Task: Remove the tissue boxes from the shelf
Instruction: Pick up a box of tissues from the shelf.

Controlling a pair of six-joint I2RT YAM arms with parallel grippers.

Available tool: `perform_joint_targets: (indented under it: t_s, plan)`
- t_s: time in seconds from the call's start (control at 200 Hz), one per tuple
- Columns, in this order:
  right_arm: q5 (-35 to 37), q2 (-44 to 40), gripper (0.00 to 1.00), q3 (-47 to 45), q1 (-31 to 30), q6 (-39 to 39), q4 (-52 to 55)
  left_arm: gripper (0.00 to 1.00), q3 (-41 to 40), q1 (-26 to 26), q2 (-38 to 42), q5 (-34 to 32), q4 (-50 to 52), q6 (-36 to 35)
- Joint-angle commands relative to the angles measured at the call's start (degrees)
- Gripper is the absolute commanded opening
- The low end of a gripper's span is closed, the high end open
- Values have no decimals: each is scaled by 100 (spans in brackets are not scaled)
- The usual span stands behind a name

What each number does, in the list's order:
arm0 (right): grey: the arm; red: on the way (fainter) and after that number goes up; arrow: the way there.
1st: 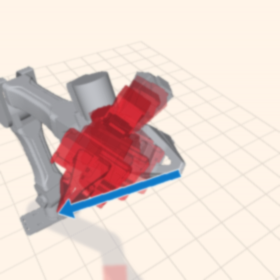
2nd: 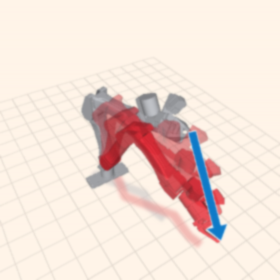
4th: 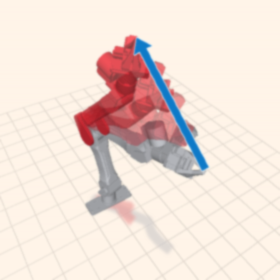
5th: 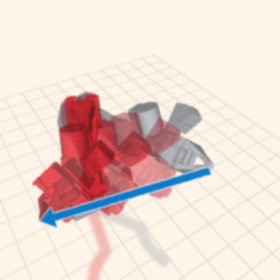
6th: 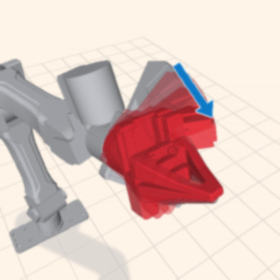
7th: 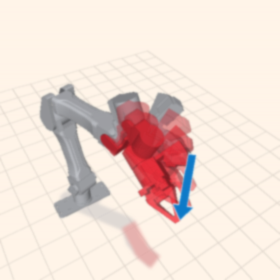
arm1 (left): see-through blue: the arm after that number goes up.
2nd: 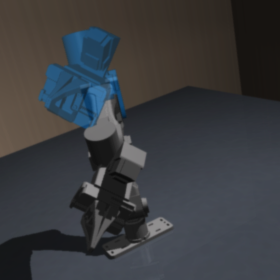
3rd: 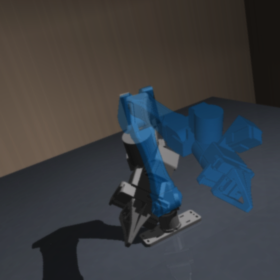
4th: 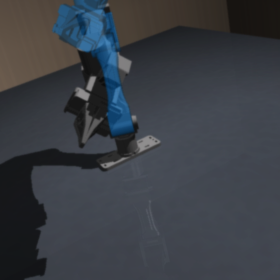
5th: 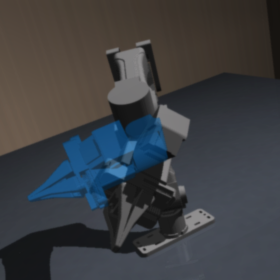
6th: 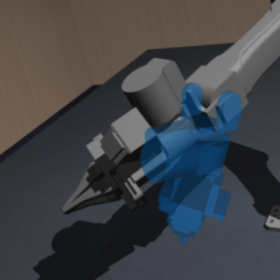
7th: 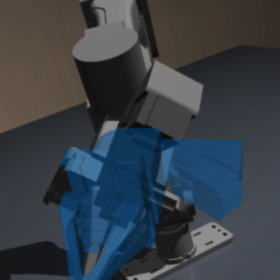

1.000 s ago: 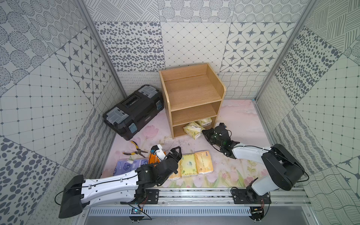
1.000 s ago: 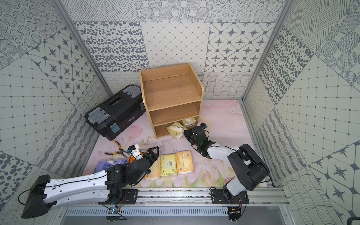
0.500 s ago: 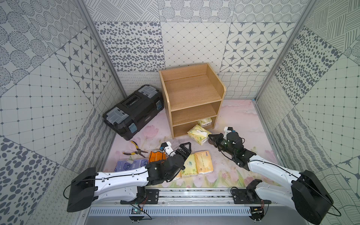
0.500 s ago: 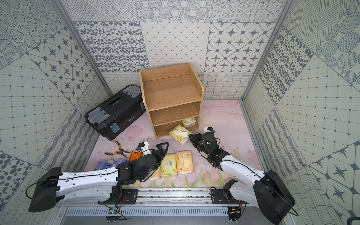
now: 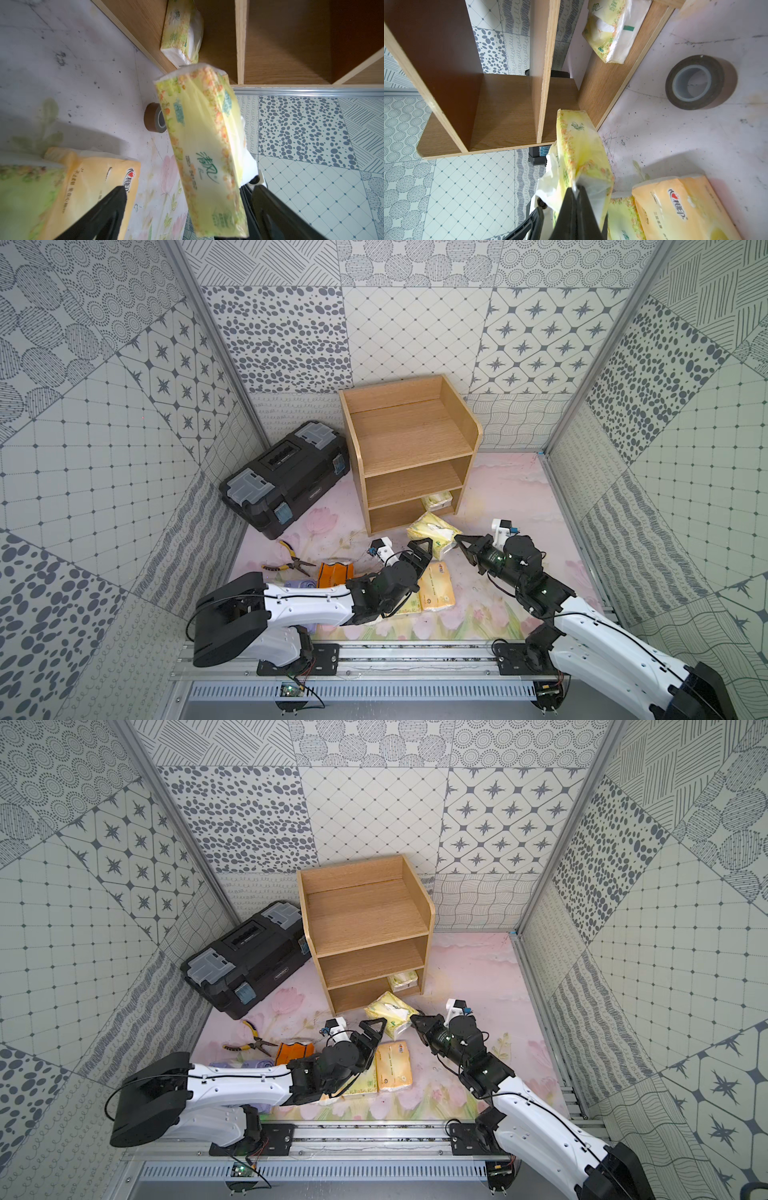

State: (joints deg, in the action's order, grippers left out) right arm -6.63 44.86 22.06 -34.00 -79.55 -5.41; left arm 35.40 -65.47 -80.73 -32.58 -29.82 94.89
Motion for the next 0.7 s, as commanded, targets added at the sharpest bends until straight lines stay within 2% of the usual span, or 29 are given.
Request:
perform_joint_targets:
  t_s: [0.0,0.27,0.535,0.615,0.695]
  plan:
    - [-186,-231,0,-138,23,-185,-59,94,291,104,-576,382,-1458,30]
    - [-159,-638,0,-290,16,-300,192,58,475,173,-929,331,-1808,-18]
    - [89,-874,0,-302,23,-162,670,31,599,165,-964,397,-1547,-168]
    - [254,-1015,16,-220,16,89,998,31,633,168,-921,410,-1389,-295]
    - [550,-1177,44,-38,16,537,1509,30,690,159,-844,460,-1068,-436]
